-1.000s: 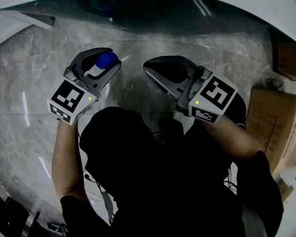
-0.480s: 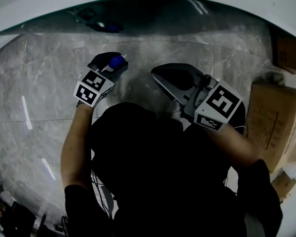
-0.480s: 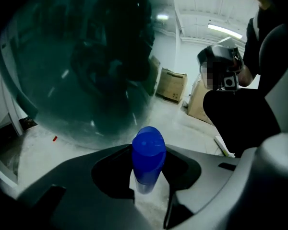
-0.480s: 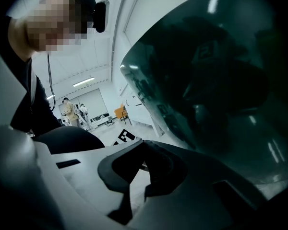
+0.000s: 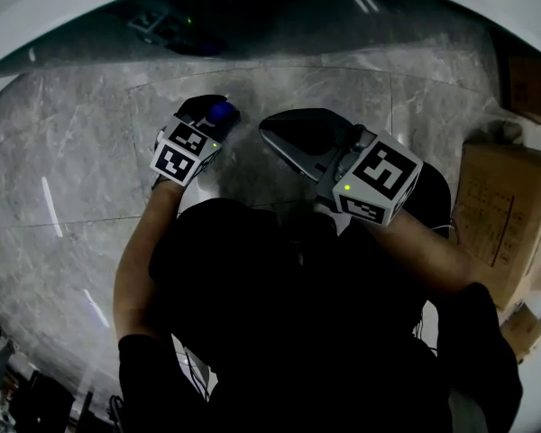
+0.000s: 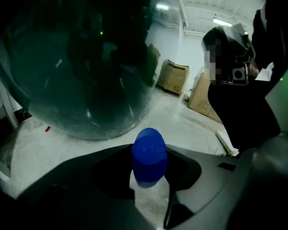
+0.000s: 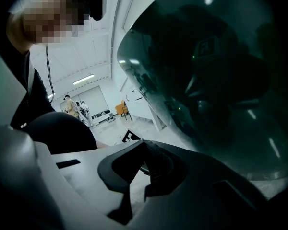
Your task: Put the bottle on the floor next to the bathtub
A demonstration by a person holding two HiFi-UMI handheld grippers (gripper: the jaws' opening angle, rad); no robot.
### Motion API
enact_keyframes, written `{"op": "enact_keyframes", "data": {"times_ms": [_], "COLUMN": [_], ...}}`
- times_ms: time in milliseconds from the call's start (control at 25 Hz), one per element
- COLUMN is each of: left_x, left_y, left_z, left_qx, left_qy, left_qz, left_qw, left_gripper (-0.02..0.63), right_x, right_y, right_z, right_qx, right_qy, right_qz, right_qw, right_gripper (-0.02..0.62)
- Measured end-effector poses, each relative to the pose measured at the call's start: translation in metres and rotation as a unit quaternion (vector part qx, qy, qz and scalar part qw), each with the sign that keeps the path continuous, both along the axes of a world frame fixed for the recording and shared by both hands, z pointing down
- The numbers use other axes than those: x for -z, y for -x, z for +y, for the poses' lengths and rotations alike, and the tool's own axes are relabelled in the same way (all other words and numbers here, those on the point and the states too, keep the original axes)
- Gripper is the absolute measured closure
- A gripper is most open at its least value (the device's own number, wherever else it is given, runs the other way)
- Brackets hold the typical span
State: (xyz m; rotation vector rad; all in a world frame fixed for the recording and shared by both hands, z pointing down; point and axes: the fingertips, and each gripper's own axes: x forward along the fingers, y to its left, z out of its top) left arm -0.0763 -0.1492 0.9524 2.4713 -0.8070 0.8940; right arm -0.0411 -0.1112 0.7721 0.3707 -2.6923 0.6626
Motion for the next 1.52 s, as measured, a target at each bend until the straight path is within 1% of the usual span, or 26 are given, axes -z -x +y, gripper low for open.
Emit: {"op": "enact_keyframes", "data": {"times_ms": [200,320,400,560,720,800,960,1000,1160,1240,1320,1440,1520], "left_x": [-0.015,-0.031,-0.038,-0.047,-0.053,-0.053,-0.045,-0.044,-0.052,-0.052,-0.050,-0.046,-0.044], "left_y": [-0.003,-0.001,0.000,-0.003,-0.008,-0.009,-0.007,-0.007,-0.009,-0.015,-0.021,-0.023,-0.022], "left_z": [0.008,0.005,0.007,0.008,0.005,0.002,-0.004,-0.004,0.000,0.001,0.001,-0.005,-0.011], "left_qx": [-0.024,-0.022,-0.021,-0.024,-0.032,-0.029,-0.010,-0.011,-0.041,-0.059,-0.067,-0.055,-0.047], "left_qy": [0.006,0.008,0.011,0.015,0.010,0.007,-0.002,-0.002,0.001,-0.006,-0.013,-0.020,-0.018], "left_qz": [-0.022,-0.036,-0.039,-0.042,-0.048,-0.049,-0.037,-0.040,-0.074,-0.080,-0.081,-0.073,-0.066], "left_qw": [0.9995,0.9991,0.9989,0.9987,0.9983,0.9984,0.9993,0.9991,0.9964,0.9951,0.9944,0.9957,0.9966], "left_gripper": [0.446,0.446,0.446,0.446,0.445,0.445,0.445,0.445,0.445,0.442,0.442,0.442,0.442], "right_x": [-0.051,-0.074,-0.078,-0.083,-0.101,-0.110,-0.113,-0.112,-0.111,-0.112,-0.112,-0.112,-0.112], "right_y": [0.003,0.000,-0.001,-0.002,-0.010,-0.016,-0.018,-0.018,-0.016,-0.017,-0.019,-0.021,-0.021], "right_z": [-0.004,0.004,0.008,0.005,0.008,0.009,0.014,0.016,0.020,0.020,0.021,0.020,0.019], "right_qx": [0.004,0.011,0.017,0.012,0.032,0.036,0.044,0.048,0.059,0.062,0.063,0.061,0.059], "right_qy": [0.000,0.017,0.020,0.012,-0.017,-0.025,-0.018,-0.021,-0.032,-0.035,-0.038,-0.039,-0.036], "right_qz": [0.053,0.077,0.081,0.085,0.128,0.148,0.149,0.149,0.153,0.156,0.157,0.157,0.156], "right_qw": [0.999,0.997,0.996,0.996,0.991,0.988,0.988,0.988,0.986,0.985,0.985,0.985,0.985], "right_gripper": [0.568,0.568,0.568,0.568,0.568,0.568,0.568,0.568,0.568,0.568,0.568,0.568,0.568]}}
